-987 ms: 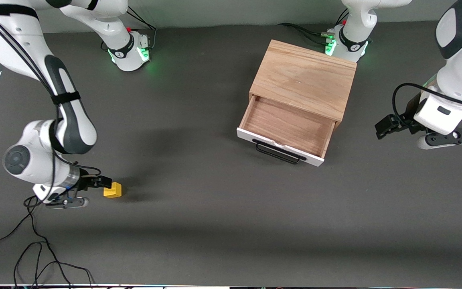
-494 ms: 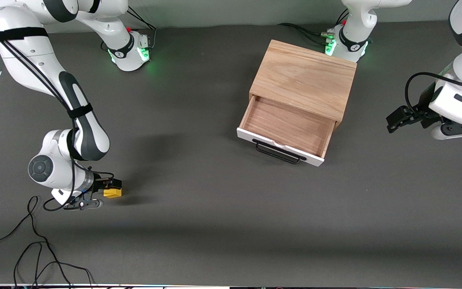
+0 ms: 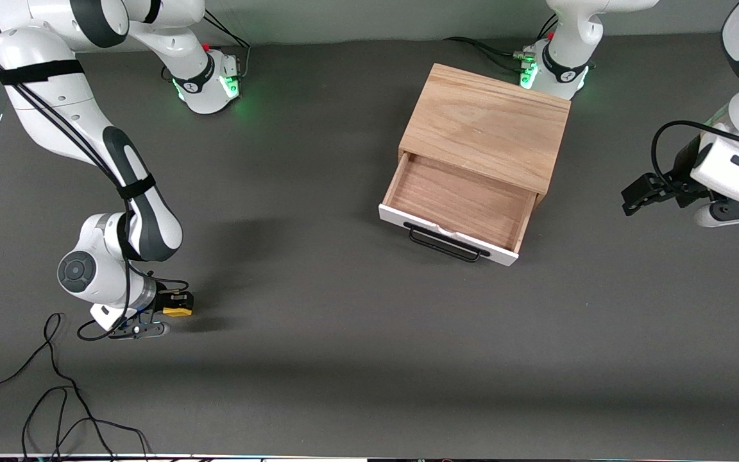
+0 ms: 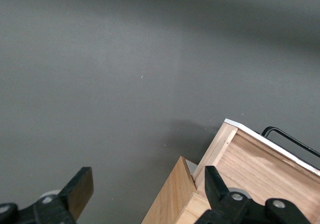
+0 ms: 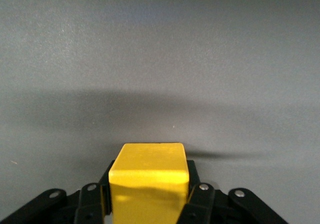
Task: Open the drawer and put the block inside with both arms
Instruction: 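Lower the right gripper onto the yellow cube and grasp it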
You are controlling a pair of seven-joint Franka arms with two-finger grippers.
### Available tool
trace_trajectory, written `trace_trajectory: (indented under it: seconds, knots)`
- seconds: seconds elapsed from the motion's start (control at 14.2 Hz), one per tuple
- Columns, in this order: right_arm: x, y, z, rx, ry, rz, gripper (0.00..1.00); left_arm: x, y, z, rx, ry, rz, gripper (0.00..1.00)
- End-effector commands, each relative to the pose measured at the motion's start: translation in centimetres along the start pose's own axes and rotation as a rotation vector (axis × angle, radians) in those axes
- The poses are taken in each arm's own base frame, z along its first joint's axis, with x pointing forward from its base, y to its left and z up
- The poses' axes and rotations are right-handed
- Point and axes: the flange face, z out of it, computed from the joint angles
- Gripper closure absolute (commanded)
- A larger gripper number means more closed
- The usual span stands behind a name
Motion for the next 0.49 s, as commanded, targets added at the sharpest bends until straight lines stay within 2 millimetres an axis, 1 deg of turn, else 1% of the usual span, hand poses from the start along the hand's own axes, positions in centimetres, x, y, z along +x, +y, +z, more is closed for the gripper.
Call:
trace_trajectory:
  seconds: [0.0,0.07,0.14,0.21,0.28,0.35,0.42]
  knots:
    - [1.3,-0.3,-3.7,-0.014,0.041,-0.001,0.65,0.0,-0.3,0.5,0.014,-0.003,0.019,0.01]
    - [1.8,-0.4,-5.9,-0.006,0.022,0.009,0.65,0.0,0.2,0.5,0.012,0.001,0.028,0.01]
    - [2.8,-1.3,-8.8,0.002,0.007,0.009,0.65,-0.2,0.8,0.5,0.018,0.0,0.037,0.01]
    - [3.6,-2.0,-11.4,0.012,-0.017,0.004,0.65,-0.1,0.8,0.4,0.027,-0.001,0.039,0.01]
    - [4.6,-2.8,-14.6,0.032,-0.033,0.013,0.65,0.2,0.9,0.5,0.025,-0.005,0.022,0.01]
    - [5.1,-3.9,-17.6,0.052,-0.061,0.048,0.65,0.2,0.9,0.7,0.028,-0.023,0.023,0.01]
    - [5.3,-4.9,-20.5,0.065,-0.083,0.079,0.65,0.2,0.9,0.2,0.032,-0.03,0.023,0.01]
